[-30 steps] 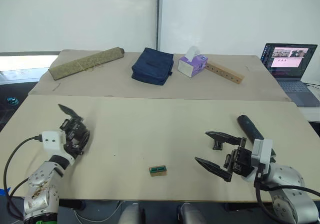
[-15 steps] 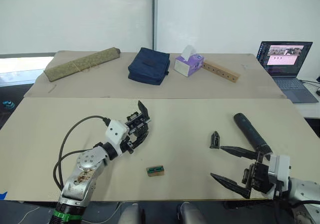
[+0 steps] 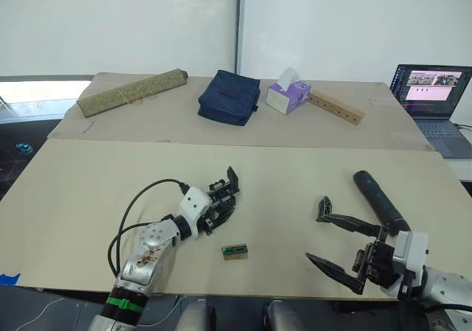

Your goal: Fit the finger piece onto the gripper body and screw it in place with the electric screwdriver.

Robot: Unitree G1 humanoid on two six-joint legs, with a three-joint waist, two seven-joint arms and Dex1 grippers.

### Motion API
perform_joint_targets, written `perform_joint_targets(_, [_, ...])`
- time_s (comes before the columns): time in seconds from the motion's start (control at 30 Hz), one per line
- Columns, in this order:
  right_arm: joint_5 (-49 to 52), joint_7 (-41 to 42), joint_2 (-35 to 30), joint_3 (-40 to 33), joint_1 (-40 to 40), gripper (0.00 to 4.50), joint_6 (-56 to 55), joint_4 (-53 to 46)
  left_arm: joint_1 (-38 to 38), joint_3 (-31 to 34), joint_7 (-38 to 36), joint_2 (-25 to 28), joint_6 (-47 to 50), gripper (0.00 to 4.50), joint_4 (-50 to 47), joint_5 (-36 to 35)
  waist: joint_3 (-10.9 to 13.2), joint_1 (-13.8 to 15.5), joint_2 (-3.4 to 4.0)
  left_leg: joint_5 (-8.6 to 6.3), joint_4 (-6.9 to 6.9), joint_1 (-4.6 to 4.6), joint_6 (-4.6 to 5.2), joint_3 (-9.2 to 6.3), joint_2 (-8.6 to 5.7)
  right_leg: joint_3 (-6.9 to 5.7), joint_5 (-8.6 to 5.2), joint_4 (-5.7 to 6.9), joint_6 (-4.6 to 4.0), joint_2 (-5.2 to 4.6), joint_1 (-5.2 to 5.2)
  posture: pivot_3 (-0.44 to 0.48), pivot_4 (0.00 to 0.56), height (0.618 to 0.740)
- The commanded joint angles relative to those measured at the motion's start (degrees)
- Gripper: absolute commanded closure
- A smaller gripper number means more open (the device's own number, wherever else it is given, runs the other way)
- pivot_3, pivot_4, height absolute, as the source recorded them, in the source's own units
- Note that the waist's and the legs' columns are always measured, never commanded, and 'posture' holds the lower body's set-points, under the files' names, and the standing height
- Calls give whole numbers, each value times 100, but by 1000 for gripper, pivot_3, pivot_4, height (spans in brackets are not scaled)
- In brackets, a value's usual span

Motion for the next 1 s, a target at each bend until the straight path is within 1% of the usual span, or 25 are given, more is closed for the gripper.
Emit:
perform_joint_targets(0.03, [30, -95, -78, -48, -56, 0, 41, -230, -90, -186, -141, -16, 156, 2165, -1, 79, -4, -1, 8, 0, 0, 1, 0, 0, 0, 0, 0, 0, 0, 1, 0, 0, 150, 740])
perform_joint_targets(0.2, [66, -188, -126, -70, -47, 0, 108, -293, -68, -162, -209, 4, 363, 2165, 32, 102, -23, -4, 38, 0, 0, 4, 0, 0, 1, 0, -1, 1, 2, 1, 4, 0, 150, 740])
perform_joint_targets(0.47, [141, -283, -224, -92, -86, 0, 237, -372, -162, -199, -248, 70, 395, 2165, 195, 250, -28, -4, 47, 0, -1, 10, 0, 0, 0, 0, -2, 1, 3, 2, 9, 0, 150, 740])
perform_joint_targets(0.53, [163, -294, -254, -96, -101, 0, 263, -378, -174, -181, -257, 52, 419, 1135, 224, 226, -28, -3, 47, 0, -1, 12, 0, 0, 1, 0, -3, 1, 3, 3, 11, 0, 150, 740])
perform_joint_targets(0.57, [180, -293, -270, -103, -99, 0, 273, -379, -188, -131, -219, 18, 496, 860, 227, 181, -29, -4, 48, 0, -1, 12, 0, -1, 1, 0, -3, 1, 4, 3, 12, 0, 150, 740])
perform_joint_targets(0.6, [206, -280, -292, -104, -94, 0, 296, -384, -201, -92, -223, -8, 548, 372, 222, 120, -29, -3, 49, 0, -1, 14, 0, -1, 0, 0, -3, 0, 4, 3, 15, 0, 150, 740])
perform_joint_targets(0.63, [253, -256, -327, -106, -94, 0, 349, -398, -222, -104, -303, 28, 552, 14, 212, 105, -30, -2, 50, 0, -1, 17, 1, -1, 0, 0, -3, -1, 5, 3, 19, 0, 150, 740])
perform_joint_targets(0.73, [335, -228, -395, -112, -162, 0, 454, -405, -203, -133, -627, 251, 465, 14, 180, 98, -31, -11, 50, -1, -1, 23, 2, -1, 0, -1, -5, -2, 6, 3, 26, 0, 150, 740])
perform_joint_targets(0.93, [329, -205, -420, -138, -329, 0, 484, -297, -126, 174, -1157, 722, 392, 14, 158, -212, -32, -89, 51, -2, -8, 27, 3, -4, 9, -2, -9, 4, -2, 12, 22, 0, 150, 740])
perform_joint_targets(1.0, [323, -212, -416, -125, -346, 0, 486, -293, -183, 263, -1549, 898, 84, 14, 374, -335, -32, -84, 51, -2, -8, 27, 3, -5, 8, -3, -9, 4, -2, 10, 22, 0, 150, 740])
